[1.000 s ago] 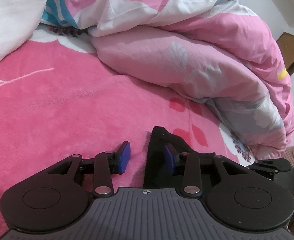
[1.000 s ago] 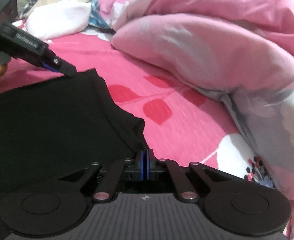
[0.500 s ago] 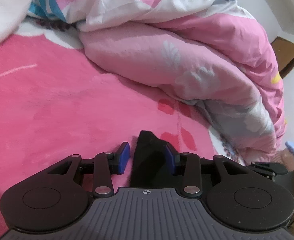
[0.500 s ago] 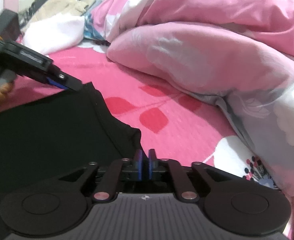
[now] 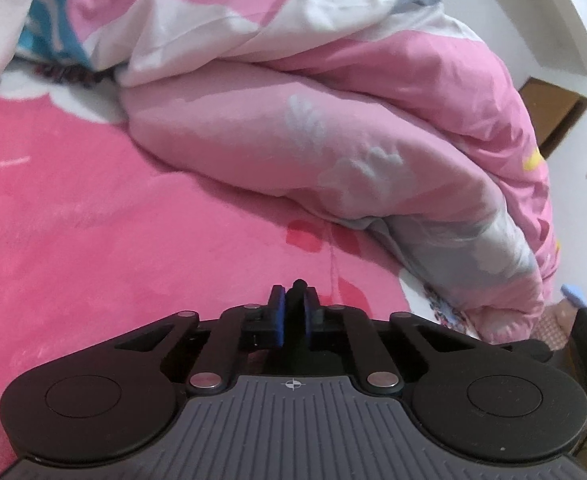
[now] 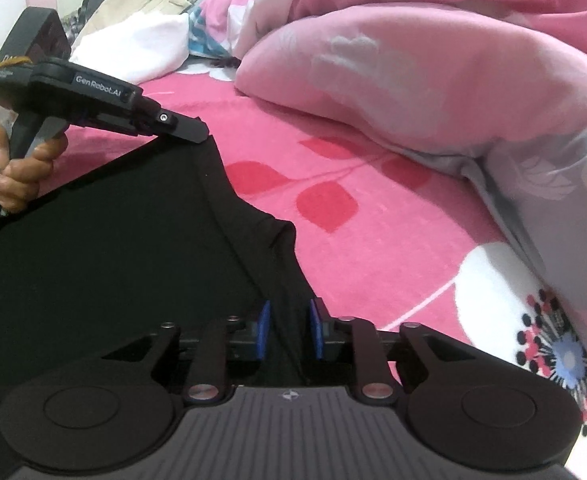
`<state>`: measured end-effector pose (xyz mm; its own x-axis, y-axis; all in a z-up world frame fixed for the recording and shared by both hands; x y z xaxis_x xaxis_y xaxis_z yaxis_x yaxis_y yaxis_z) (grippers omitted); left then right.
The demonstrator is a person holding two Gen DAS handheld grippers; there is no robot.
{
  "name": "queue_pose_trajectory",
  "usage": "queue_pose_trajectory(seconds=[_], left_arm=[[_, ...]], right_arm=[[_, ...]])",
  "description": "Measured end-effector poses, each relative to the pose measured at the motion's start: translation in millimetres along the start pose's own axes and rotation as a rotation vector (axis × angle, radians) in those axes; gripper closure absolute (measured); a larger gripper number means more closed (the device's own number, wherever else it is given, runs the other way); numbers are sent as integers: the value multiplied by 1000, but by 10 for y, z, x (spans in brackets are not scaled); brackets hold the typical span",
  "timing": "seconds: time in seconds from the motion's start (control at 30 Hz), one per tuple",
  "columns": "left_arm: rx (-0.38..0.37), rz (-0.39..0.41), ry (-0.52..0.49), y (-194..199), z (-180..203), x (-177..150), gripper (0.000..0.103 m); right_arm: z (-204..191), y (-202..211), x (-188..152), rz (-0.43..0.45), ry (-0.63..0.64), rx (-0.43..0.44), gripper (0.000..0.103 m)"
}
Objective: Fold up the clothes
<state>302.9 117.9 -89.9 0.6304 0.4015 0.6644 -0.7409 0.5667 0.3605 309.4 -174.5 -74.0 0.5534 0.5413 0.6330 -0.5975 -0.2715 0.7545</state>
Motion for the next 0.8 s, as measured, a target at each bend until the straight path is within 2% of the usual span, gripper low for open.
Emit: queue_pose_trajectory(seconds=[0.07,0.33,0.47,0.6,0.7,0.77,0.8], left_arm=[[-3,17,-13,20,33,2,98],[-34,97,-48,115,180,69,99],[6,74,-46,34,129,44,99],[64,13,-45,-99,36,-24,99],[89,-17,-38,-158,-18,-69,98],[89,-15,-32,-152,-37,-76,98],[92,-14,-32,-148,-42,-80,97]], right_arm=[[-62,24,-9,10,28,-23,101],[-80,234,85,68,38,-122,102],[-68,168,106,64,46,-145,102],[-99,-33,16,33,45,-162,101],[-98,3,-18,54,32,-189,95],[-26,132,-34,77,-7,-206,79],[39,234,-46,92,-36,-218,77]])
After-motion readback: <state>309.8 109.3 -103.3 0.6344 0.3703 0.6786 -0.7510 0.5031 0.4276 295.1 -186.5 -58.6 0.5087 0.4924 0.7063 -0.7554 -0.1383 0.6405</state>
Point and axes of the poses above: each gripper's, at about its wrist camera, not at the fingertips, and y roughly against the way its jaws point, z to its right, x to its top, the point moved 2 cm from there along -y, roughly the way its jaws point, and after that the axes turned 8 degrees about -x, right-handed, at the moved point
